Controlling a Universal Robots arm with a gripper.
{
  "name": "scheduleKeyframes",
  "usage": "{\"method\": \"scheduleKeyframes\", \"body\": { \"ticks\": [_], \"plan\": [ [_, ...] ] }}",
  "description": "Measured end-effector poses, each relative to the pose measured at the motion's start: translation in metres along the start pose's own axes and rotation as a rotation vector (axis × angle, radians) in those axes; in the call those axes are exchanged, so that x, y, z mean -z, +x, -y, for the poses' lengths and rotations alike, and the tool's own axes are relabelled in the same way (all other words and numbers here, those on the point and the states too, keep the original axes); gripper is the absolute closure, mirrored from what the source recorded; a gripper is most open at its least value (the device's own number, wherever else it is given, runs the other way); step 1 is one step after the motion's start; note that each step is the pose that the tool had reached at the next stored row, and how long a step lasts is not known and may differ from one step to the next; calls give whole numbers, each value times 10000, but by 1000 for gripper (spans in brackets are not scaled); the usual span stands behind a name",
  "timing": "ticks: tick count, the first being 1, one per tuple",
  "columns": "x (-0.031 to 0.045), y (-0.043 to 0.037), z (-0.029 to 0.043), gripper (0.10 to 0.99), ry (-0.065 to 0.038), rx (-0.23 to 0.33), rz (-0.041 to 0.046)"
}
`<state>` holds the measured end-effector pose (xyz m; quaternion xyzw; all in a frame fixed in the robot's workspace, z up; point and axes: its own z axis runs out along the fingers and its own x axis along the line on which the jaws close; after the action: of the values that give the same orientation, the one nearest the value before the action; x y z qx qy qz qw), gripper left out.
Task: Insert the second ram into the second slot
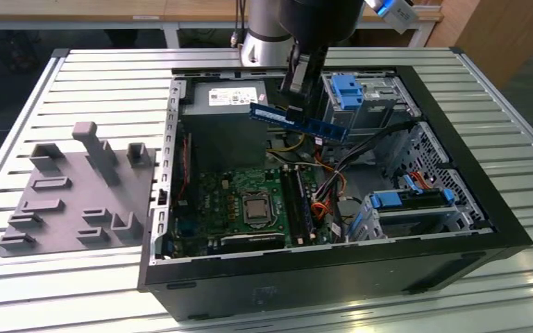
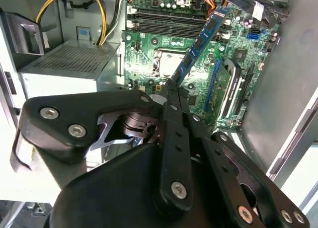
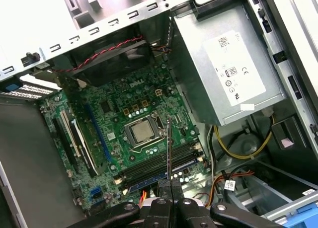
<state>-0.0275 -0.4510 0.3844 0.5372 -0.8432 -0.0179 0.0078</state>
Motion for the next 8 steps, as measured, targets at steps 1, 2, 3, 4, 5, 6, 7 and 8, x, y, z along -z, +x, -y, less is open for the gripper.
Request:
{"method": "scheduleKeyframes", "body": {
  "ticks": [1, 2, 3, 4, 5, 6, 7, 8],
  "plan": [
    [0, 0, 0, 973, 1, -52, 2],
    [0, 0, 0, 973, 1, -102, 4],
    [0, 0, 0, 973, 1, -152, 6],
    [0, 0, 0, 973, 2, -202, 8],
    [0, 0, 0, 973, 2, -254, 10],
    [0, 0, 0, 973, 2, -305, 11],
    [0, 0, 0, 973, 3, -359, 12],
    [0, 0, 0, 973, 4, -409, 13]
  ]
}}
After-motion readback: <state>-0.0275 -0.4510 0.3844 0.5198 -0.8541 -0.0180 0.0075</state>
